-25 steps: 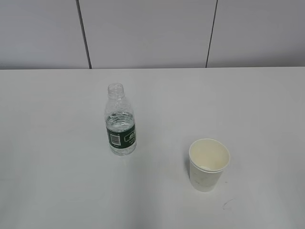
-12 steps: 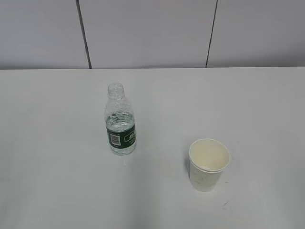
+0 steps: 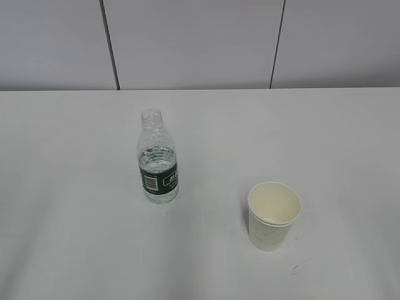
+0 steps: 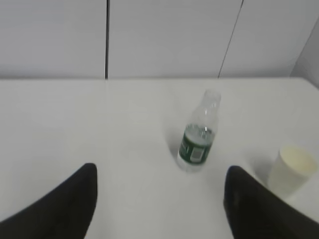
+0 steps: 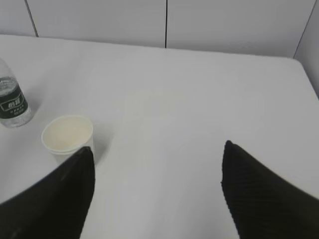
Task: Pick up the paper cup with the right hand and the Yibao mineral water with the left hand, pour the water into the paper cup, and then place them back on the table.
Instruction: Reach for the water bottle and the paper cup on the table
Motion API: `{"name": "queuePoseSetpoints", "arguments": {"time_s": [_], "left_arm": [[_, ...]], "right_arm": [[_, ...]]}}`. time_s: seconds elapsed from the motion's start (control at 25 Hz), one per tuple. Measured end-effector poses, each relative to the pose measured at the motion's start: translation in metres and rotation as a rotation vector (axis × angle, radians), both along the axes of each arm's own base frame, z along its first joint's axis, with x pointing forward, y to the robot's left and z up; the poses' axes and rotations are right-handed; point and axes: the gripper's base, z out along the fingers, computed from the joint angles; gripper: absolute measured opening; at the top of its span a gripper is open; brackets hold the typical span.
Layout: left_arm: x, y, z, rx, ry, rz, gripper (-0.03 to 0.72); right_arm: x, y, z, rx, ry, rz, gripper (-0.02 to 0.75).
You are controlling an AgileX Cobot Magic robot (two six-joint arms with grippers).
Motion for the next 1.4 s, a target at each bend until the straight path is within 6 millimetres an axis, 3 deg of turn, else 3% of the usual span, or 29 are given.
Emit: {"name": "queuePoseSetpoints", "arguments": {"time_s": [0.2,0.44,0.8,0.92,1.24,1.4], "left_arm": [[0.020,0.000,0.009,-0.036,-0.108,0.034,0.500],[0.058,0.000,0.010,0.063,-0.176,0.061,0.501],[0.123,-0.006,0.003,0.048,-0.094,0.093,0.486],[0.140,-0.013,0.000,0.048,-0.097,0.064,0.485],[0.170,-0.049,-0.018,0.094,-0.083,-0.088,0.485],[0.191,-0.059,-0.037,0.101,-0.018,-0.086,0.485]], "right_arm": [[0.027,0.002,0.007,-0.023,-0.048,0.041,0.587],[0.067,-0.001,0.009,0.018,-0.049,0.019,0.587],[0.109,-0.006,0.006,-0.061,-0.102,-0.002,0.587],[0.119,-0.008,0.007,-0.048,-0.119,-0.023,0.587],[0.148,-0.003,-0.017,-0.117,-0.085,0.019,0.587],[0.162,-0.003,-0.025,-0.125,-0.061,0.001,0.587]]}}
